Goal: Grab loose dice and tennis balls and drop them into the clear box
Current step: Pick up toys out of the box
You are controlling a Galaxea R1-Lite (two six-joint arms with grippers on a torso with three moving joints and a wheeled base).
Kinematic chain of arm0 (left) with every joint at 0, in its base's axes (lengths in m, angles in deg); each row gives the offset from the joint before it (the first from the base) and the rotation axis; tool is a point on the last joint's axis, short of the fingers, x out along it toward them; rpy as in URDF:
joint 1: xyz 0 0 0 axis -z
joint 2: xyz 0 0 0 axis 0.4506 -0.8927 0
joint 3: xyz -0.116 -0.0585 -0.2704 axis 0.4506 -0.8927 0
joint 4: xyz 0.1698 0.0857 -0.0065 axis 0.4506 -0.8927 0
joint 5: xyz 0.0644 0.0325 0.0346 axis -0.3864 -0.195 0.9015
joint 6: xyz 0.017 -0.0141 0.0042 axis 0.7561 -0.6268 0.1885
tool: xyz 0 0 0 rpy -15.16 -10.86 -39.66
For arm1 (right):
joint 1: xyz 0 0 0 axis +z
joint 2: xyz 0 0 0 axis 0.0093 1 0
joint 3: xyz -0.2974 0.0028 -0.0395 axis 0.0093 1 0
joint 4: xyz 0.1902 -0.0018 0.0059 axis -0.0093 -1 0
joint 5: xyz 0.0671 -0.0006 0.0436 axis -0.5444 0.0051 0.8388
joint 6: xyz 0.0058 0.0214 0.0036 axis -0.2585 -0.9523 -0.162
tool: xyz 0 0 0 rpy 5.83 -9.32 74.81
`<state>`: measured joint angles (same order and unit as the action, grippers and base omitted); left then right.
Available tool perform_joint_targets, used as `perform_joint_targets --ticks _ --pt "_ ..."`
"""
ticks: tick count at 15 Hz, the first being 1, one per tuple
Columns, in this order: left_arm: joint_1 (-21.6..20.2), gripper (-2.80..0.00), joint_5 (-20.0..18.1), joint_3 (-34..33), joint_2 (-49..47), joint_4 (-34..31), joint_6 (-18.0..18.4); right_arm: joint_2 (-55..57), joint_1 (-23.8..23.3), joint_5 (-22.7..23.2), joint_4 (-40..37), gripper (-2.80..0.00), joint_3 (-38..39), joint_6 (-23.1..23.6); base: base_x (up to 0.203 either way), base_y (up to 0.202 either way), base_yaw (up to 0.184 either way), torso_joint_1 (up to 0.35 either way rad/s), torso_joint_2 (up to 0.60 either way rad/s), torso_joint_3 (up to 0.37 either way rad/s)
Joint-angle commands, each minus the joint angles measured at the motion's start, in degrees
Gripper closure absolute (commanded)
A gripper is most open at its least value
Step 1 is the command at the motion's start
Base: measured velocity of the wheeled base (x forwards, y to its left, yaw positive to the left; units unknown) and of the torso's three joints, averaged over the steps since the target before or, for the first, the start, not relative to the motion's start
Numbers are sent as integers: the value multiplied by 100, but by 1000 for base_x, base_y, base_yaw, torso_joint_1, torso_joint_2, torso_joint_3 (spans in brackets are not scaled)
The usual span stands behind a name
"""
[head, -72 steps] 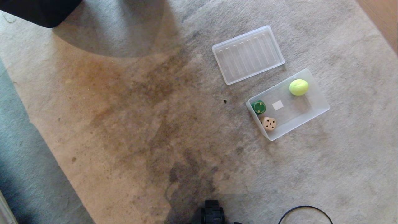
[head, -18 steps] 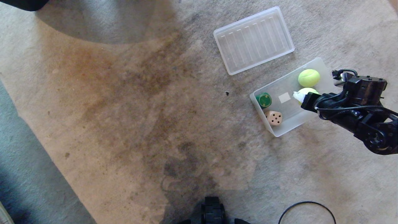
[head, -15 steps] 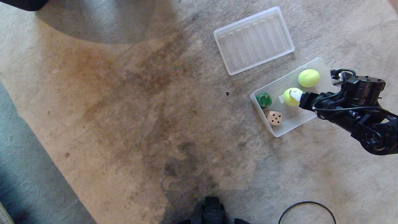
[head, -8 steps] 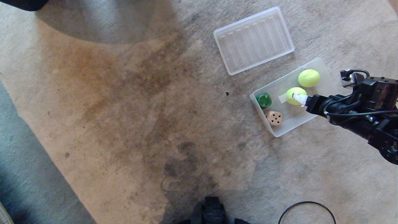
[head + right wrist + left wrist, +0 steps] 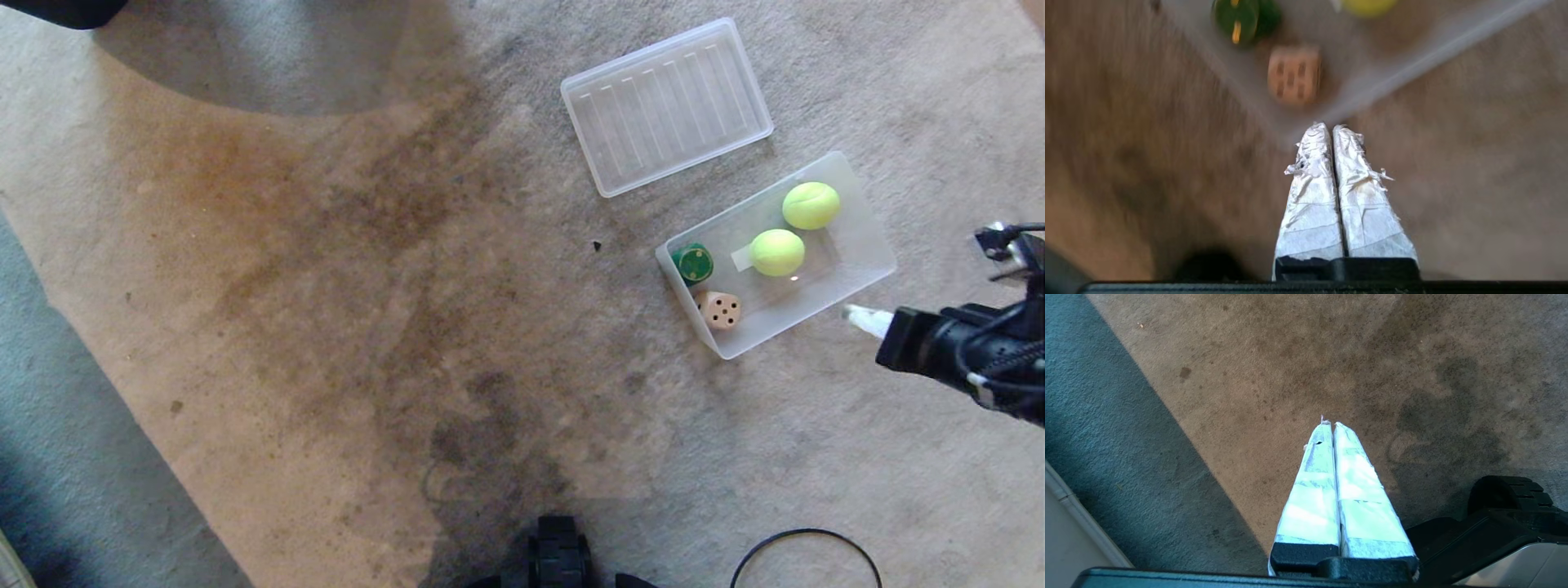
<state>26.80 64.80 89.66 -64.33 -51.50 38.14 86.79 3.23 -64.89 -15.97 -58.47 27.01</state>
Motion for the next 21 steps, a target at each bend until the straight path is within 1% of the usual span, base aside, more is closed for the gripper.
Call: perform_joint_targets --ticks 1,5,6,7,9,12,17,20,21 --pt "-2 0 0 0 0 0 -4 -2161 -2 29 -1105 0 667 272 0 0 0 0 0 0" --pt "-2 0 0 0 0 8 -4 -4866 -8 -24 -3604 0 1455 701 0 0 0 0 0 0" --pt "-2 0 0 0 0 8 -4 -5319 -10 -39 -4238 0 1652 795 0 0 0 0 0 0" --pt "-2 0 0 0 0 0 -4 -5759 -73 -47 -4660 0 1860 898 0 0 0 0 0 0" --pt "-2 0 0 0 0 0 -4 -6593 -213 -55 -4895 0 2120 1039 0 0 0 0 0 0" --pt "-2 0 0 0 0 8 -4 -7430 -297 -127 -5064 0 2267 1130 0 0 0 0 0 0" --pt "-2 0 0 0 0 8 -4 -7448 -305 -138 -5084 0 2279 1140 0 0 0 0 0 0" --pt "-2 0 0 0 0 0 -4 -7919 -288 -682 -4898 0 2547 1438 0 0 0 0 0 0" --pt "-2 0 0 0 0 0 -4 -7923 -287 -692 -4890 0 2552 1448 0 0 0 0 0 0"
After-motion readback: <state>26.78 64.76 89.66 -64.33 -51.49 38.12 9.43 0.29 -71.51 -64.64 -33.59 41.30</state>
